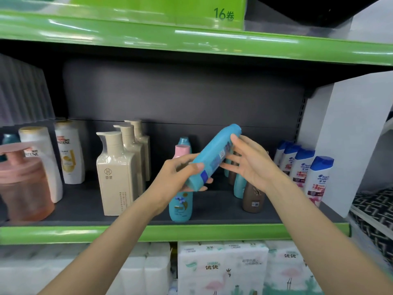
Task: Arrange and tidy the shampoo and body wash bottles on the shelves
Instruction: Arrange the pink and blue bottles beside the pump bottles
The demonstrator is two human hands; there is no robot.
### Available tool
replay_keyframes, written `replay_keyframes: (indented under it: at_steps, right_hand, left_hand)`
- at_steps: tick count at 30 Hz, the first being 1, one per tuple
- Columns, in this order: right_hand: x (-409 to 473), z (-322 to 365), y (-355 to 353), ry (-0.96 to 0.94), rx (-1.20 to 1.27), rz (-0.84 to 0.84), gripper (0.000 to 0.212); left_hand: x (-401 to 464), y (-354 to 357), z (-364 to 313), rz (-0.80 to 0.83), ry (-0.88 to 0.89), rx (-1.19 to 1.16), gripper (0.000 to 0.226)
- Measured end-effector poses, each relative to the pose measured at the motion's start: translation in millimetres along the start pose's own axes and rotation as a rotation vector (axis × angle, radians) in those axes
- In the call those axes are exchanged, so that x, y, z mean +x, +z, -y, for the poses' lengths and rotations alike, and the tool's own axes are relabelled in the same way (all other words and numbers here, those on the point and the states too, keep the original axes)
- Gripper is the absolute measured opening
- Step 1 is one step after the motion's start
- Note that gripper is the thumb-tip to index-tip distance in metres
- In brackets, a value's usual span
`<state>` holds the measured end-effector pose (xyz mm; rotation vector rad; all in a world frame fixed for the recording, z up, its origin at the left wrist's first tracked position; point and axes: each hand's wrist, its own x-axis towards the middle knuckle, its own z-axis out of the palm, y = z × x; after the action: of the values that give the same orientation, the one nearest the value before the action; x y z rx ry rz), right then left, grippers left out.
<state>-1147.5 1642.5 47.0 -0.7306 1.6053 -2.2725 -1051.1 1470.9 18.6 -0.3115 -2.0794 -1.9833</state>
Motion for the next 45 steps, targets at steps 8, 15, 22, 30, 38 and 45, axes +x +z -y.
replay_keyframes:
  at_steps: [8, 15, 22, 30, 38, 45]
  right_hand:
    - [1, -2, 3, -0.022, -0.036, -0.018, 0.031]
    - [1, 1, 8, 0.003, -0.040, -0.008, 0.026]
    - [1, 2, 11, -0.044, -0.048, -0.023, 0.027]
    - [6, -5, 12, -0.140, 0.003, -0.029, 0.020]
    - [3, -3, 16, -0.199, 0.018, 0.043, 0.020]
    - [5, 1, 12, -0.136, -0.193, 0.010, 0.035]
  left_hand:
    - [-1, -9, -1, 0.046, -0.092, -0.129, 0.049]
    - [2, -5, 1, -0.096, 0.101, 0.210, 0.050]
    - [7, -3, 4, -0.126, 0.205, 0.461, 0.057]
    - [11, -9, -9, -0.005, 0.085, 0.391, 0.030]
    - [15, -6, -5, -0.094, 0.142, 0.436, 0.038]
    - [19, -4, 1, -0.233, 0.272, 0.581, 0.041]
